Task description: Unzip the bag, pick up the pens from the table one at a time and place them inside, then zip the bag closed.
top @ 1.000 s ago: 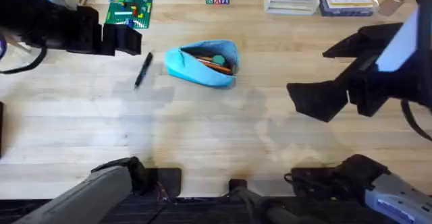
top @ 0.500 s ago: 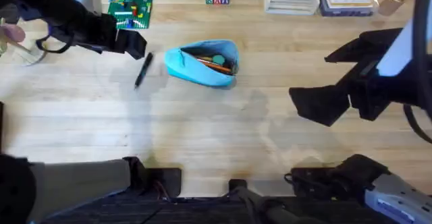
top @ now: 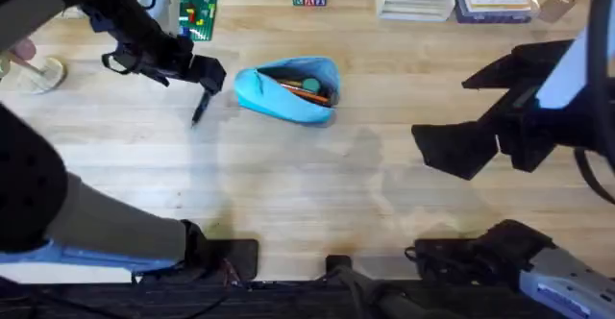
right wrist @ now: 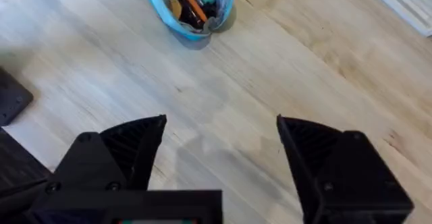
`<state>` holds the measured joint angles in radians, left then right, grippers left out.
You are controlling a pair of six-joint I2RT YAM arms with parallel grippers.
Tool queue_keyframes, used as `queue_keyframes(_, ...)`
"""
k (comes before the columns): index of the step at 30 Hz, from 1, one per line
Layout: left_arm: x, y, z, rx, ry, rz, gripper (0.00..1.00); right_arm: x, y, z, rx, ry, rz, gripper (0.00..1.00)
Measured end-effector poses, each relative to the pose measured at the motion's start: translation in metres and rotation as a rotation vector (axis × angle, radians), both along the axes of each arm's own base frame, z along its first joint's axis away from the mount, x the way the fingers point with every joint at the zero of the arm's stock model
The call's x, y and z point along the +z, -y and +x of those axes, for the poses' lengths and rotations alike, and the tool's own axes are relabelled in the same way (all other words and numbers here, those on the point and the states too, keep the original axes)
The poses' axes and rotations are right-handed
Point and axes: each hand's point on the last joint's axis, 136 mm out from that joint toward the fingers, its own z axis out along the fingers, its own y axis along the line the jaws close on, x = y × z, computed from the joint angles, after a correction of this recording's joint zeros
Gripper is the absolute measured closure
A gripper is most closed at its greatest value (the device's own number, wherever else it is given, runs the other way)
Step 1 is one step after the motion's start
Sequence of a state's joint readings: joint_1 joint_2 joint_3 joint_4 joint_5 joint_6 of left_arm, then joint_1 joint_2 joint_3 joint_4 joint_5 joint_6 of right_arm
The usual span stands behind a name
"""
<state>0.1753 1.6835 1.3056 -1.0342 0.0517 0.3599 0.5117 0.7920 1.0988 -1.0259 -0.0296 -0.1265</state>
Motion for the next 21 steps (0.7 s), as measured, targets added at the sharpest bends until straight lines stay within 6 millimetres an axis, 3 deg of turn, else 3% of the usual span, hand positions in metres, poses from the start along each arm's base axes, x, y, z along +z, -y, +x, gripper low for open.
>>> queue_keyframes(10, -0.034, -0.002, 0.009, -0.042, -0.057, -0.001, 0.006, 0.0, 0.0, 0.0, 0.0, 0.0, 0.0, 0.003)
queue_keyframes(21, -0.048, -0.01, 0.015, -0.047, -0.066, 0.035, 0.006, 0.0, 0.0, 0.0, 0.0, 0.0, 0.0, 0.004)
